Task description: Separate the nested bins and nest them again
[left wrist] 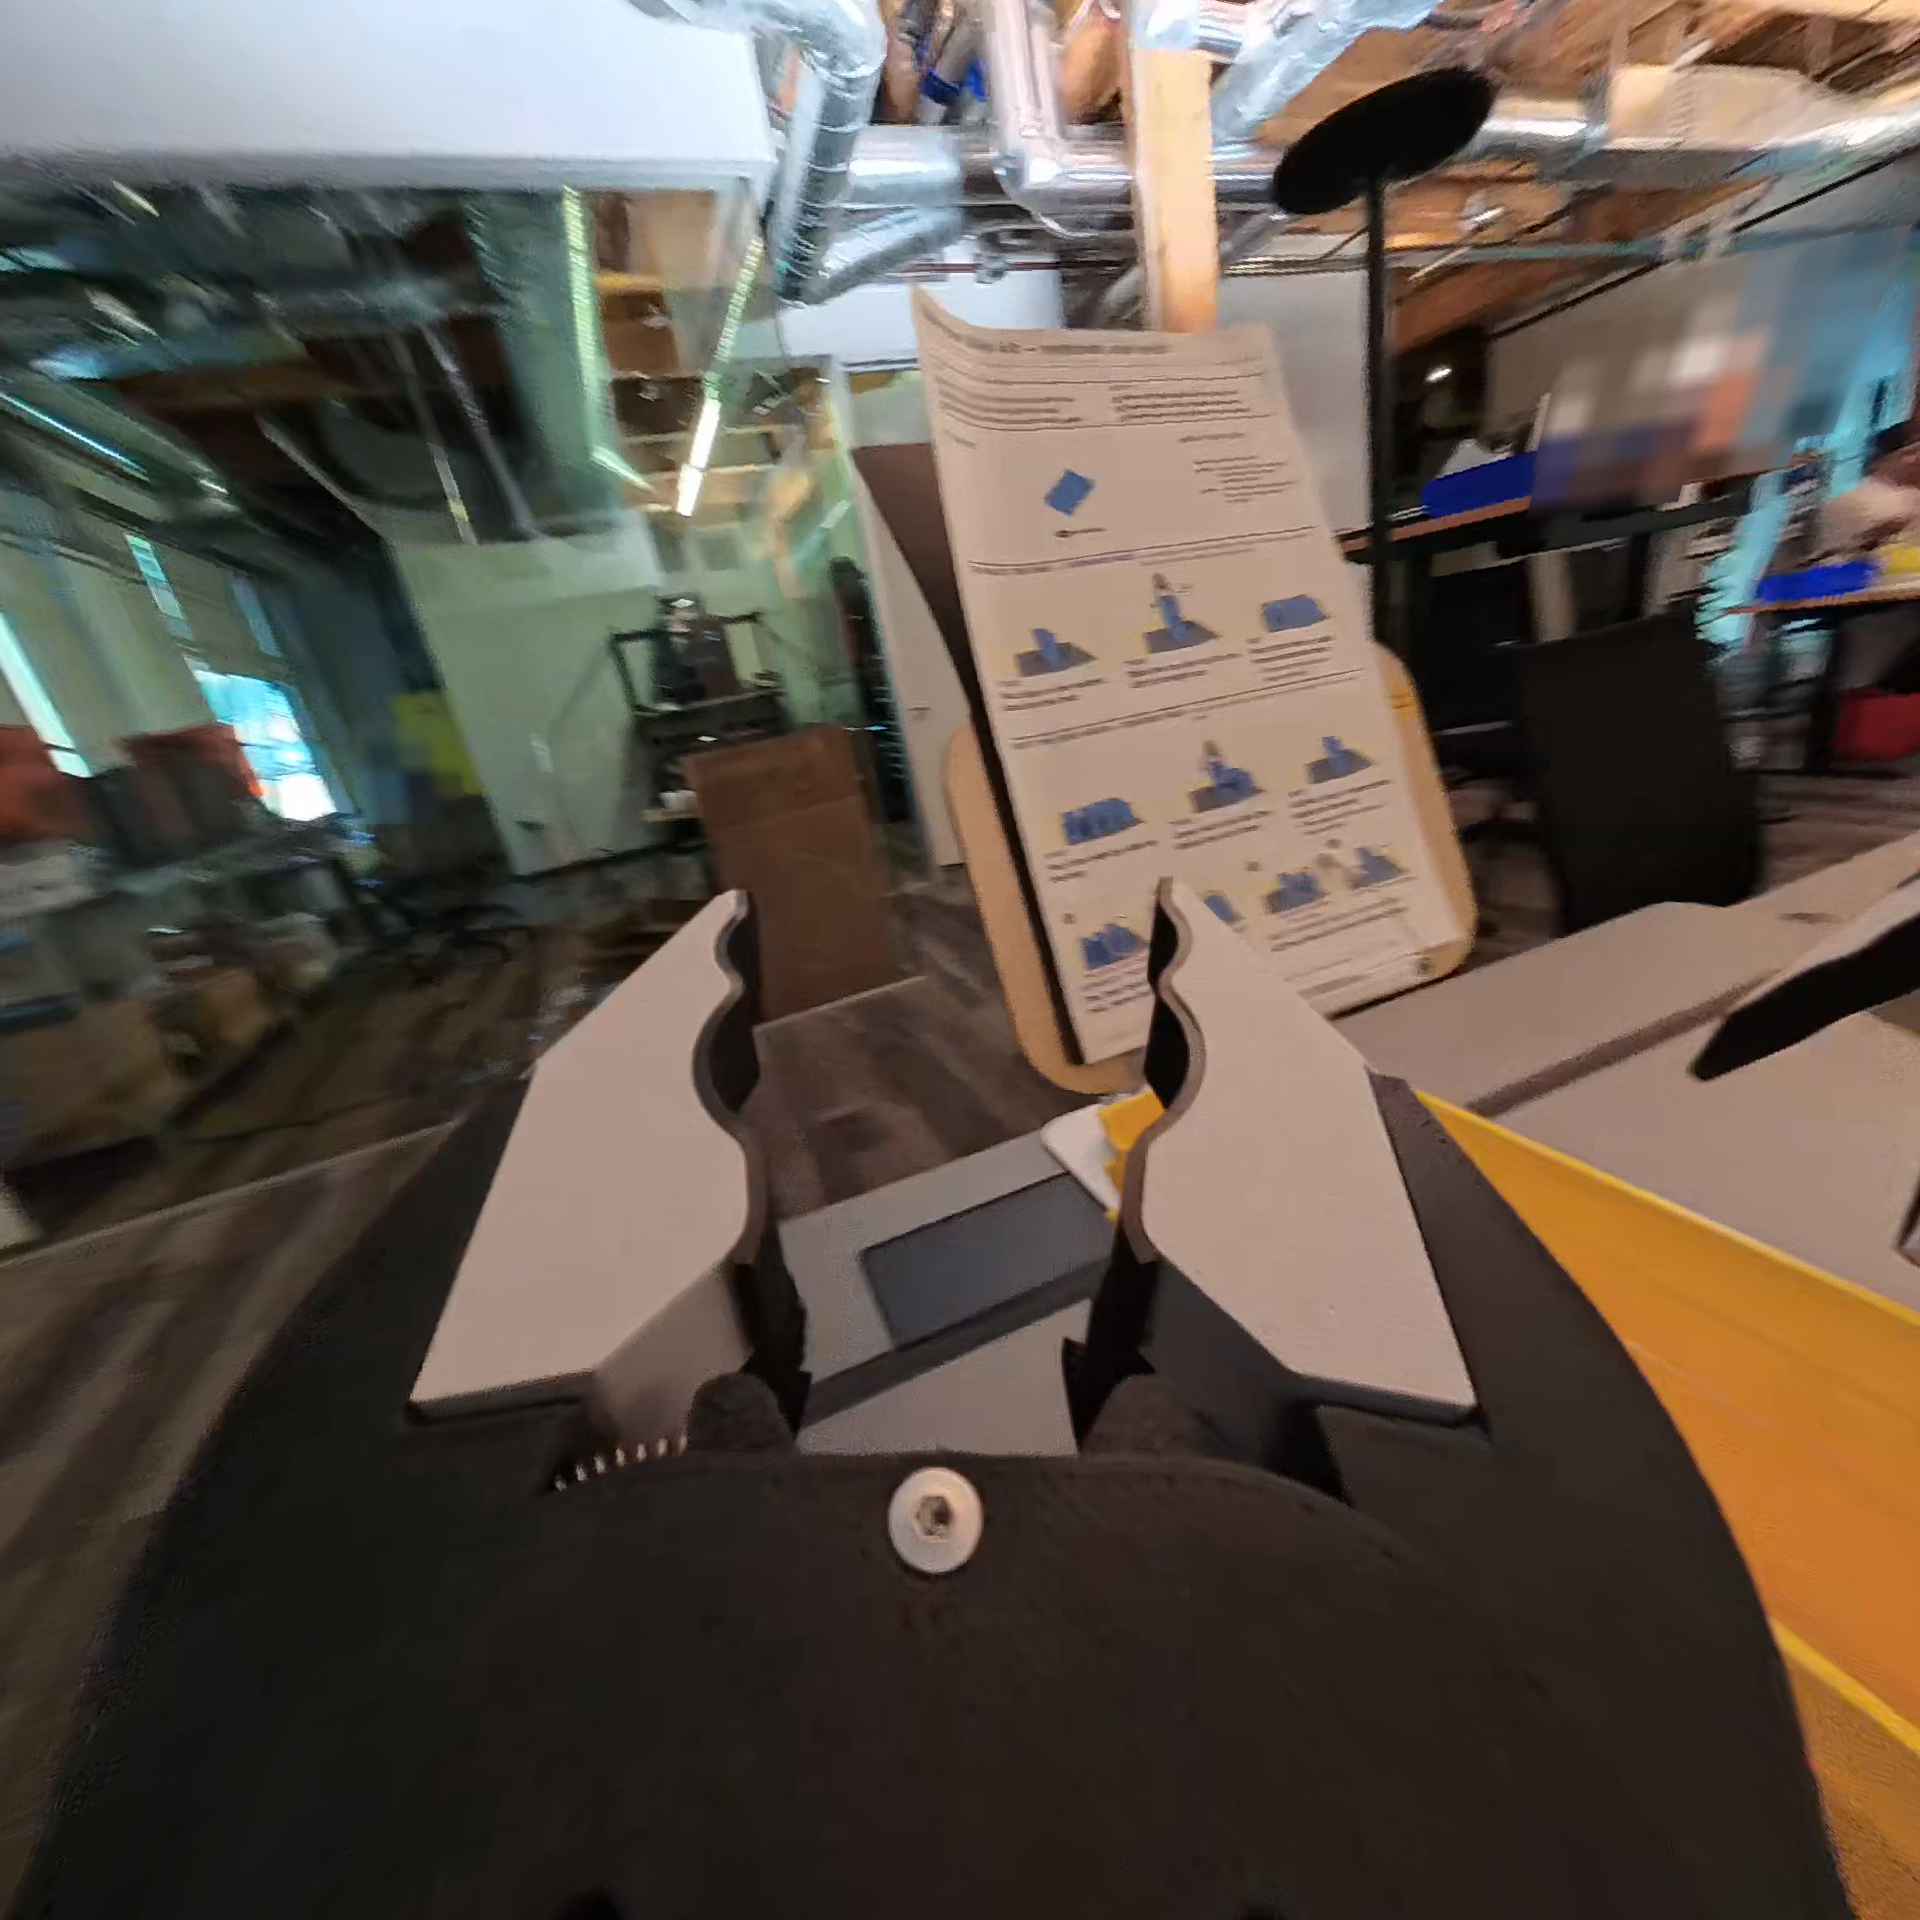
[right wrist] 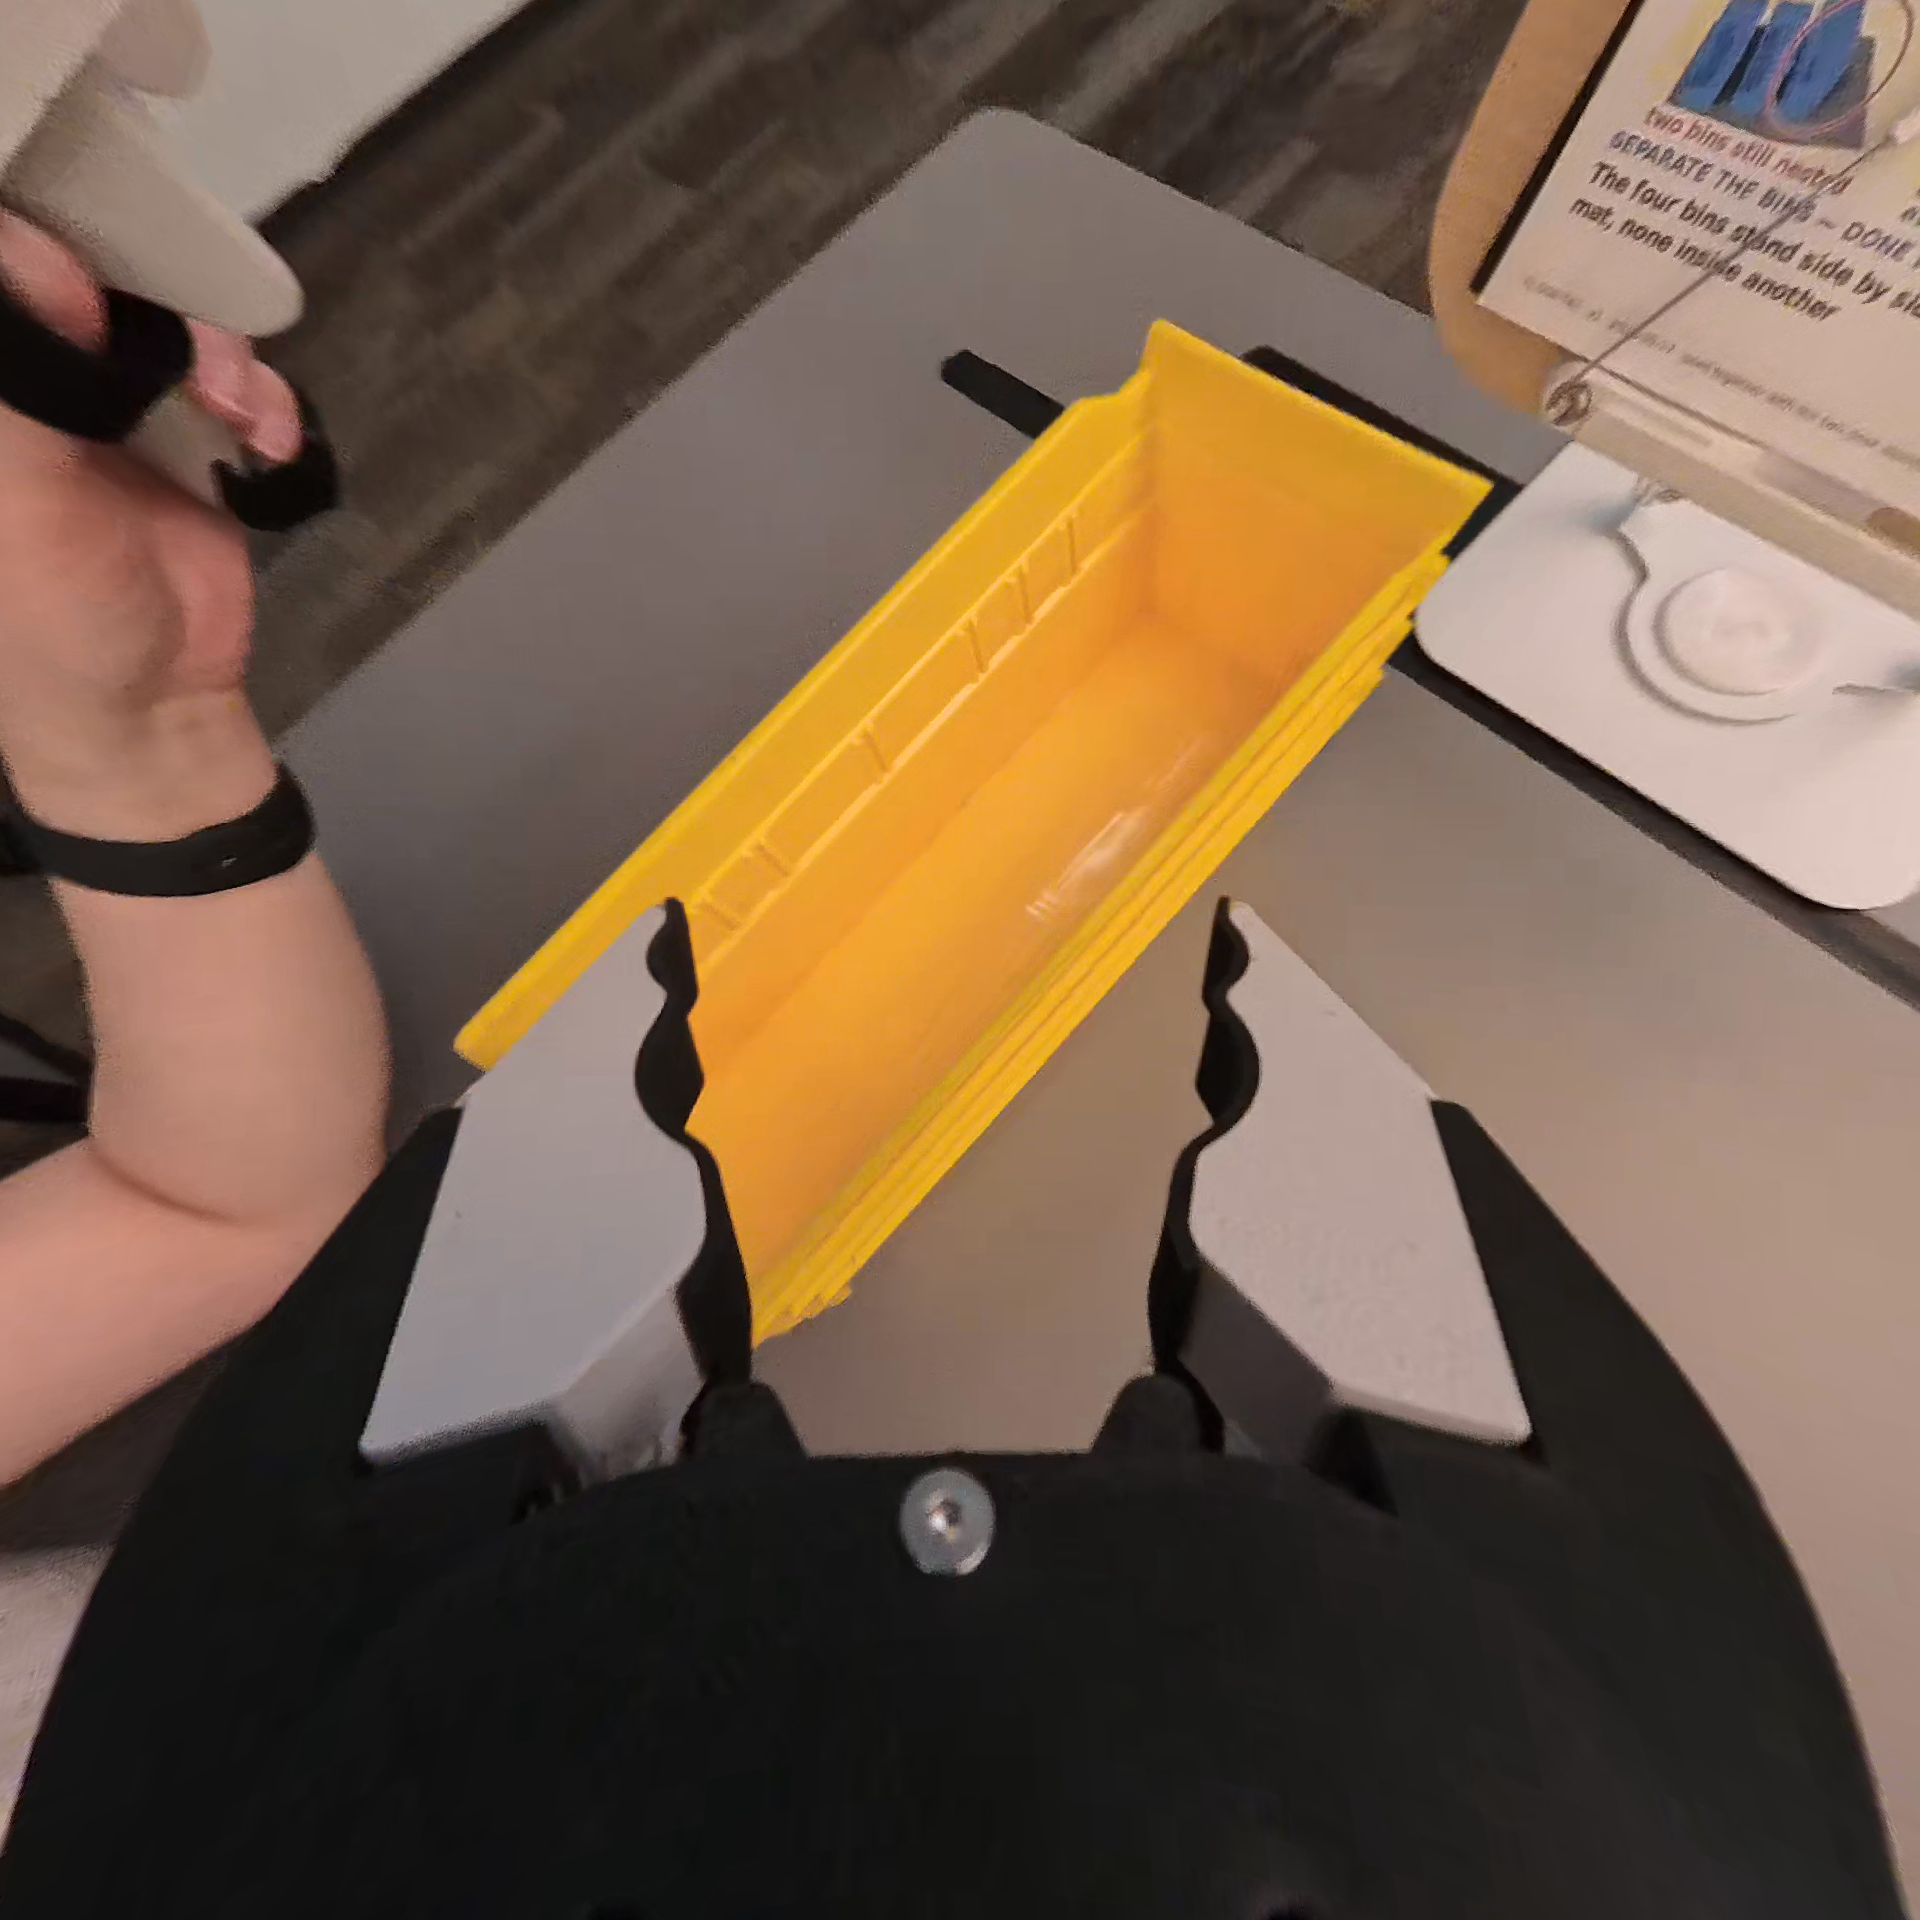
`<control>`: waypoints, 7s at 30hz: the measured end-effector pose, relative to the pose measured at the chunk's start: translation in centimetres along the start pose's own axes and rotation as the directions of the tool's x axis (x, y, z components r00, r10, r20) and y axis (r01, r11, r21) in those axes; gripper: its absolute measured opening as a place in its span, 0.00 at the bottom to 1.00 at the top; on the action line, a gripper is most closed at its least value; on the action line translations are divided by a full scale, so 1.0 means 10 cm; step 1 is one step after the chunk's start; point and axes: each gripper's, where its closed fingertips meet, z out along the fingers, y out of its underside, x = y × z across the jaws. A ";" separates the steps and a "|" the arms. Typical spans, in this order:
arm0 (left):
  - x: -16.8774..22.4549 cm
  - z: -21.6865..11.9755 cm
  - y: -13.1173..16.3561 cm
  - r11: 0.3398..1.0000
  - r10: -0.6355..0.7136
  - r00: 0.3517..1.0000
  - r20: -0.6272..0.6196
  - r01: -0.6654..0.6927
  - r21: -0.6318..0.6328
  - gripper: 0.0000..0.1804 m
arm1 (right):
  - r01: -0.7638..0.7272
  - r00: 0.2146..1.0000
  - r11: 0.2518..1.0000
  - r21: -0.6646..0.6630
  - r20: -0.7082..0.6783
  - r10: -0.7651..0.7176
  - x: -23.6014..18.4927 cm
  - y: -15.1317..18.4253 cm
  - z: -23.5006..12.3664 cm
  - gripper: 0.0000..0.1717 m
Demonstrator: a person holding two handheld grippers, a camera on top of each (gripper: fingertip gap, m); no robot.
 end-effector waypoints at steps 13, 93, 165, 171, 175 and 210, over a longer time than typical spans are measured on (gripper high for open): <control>-0.35 -0.25 0.18 0.981 0.046 0.995 0.092 -0.028 -0.194 0.47 | -0.383 0.894 0.860 -0.337 -0.370 0.253 0.04 0.11 0.65 0.77; -0.06 -0.14 0.46 0.943 -0.119 0.989 -0.084 0.086 -0.321 0.45 | -0.763 0.643 0.517 -0.388 -0.538 0.545 1.12 1.38 0.19 0.64; -0.15 -0.18 0.54 0.924 -0.204 0.976 -0.082 0.164 -0.344 0.45 | -0.607 0.778 0.577 -0.547 -0.555 0.293 -0.04 0.64 0.92 0.64; -0.15 -0.18 0.53 0.924 -0.207 0.975 -0.083 0.167 -0.343 0.45 | -0.617 0.772 0.566 -0.547 -0.560 0.299 -0.04 0.65 0.90 0.64; -0.15 -0.17 0.55 0.923 -0.209 0.974 -0.081 0.170 -0.346 0.45 | -0.618 0.771 0.564 -0.547 -0.560 0.302 -0.04 0.64 0.89 0.64; -0.17 -0.18 0.54 0.923 -0.214 0.974 -0.077 0.175 -0.343 0.45 | -0.587 0.792 0.652 -0.480 -0.506 0.341 0.03 -0.14 -0.10 0.64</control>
